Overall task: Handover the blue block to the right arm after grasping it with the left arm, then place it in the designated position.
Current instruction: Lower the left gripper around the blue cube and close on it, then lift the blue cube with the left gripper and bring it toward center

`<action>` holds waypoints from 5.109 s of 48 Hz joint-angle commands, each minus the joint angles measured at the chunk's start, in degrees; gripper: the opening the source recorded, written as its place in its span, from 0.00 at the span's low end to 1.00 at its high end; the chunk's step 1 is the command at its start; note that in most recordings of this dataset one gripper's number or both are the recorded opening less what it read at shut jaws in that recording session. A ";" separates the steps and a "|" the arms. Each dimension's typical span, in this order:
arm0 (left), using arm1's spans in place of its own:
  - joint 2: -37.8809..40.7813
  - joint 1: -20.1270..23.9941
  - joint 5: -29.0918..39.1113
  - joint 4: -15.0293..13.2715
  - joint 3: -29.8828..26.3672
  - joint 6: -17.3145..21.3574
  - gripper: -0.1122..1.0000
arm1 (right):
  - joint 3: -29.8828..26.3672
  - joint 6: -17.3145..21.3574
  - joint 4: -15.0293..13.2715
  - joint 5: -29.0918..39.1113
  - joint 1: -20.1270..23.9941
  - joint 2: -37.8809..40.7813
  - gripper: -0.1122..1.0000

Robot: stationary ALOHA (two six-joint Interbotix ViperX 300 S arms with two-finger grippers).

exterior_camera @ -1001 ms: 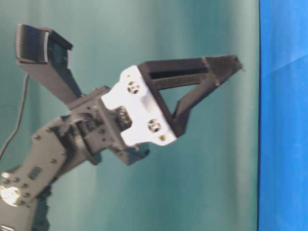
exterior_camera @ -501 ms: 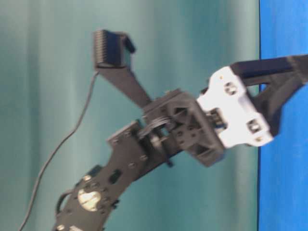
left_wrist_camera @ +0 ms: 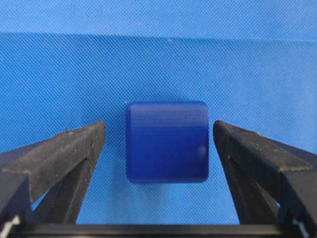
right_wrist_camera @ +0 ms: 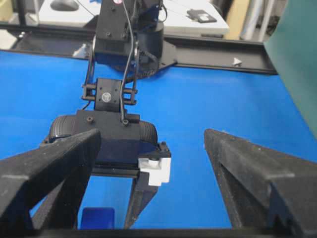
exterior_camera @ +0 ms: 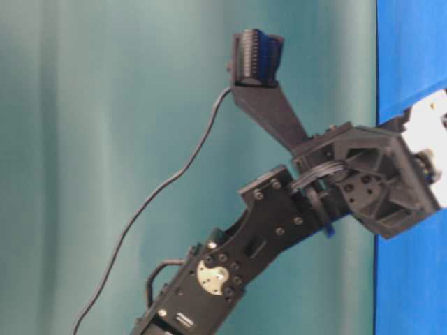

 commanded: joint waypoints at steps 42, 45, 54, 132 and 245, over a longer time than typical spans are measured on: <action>-0.18 -0.53 -1.32 0.09 0.18 -0.97 0.54 | -1.58 0.00 0.09 -0.53 -0.09 0.97 0.98; -0.18 -0.53 -1.32 0.09 0.18 -0.97 0.54 | -1.58 0.00 0.09 -0.44 -0.09 0.97 0.98; -0.18 -0.62 -1.05 0.09 -0.09 -0.70 0.54 | -1.58 0.00 0.09 -0.44 0.00 0.97 0.98; -29.00 1.05 18.98 0.70 -6.59 0.35 0.54 | -2.02 0.00 0.09 -0.18 0.00 0.97 0.98; -40.87 0.88 -12.48 0.70 14.24 0.79 0.54 | -2.81 -0.26 -0.35 -0.26 -0.09 1.23 0.98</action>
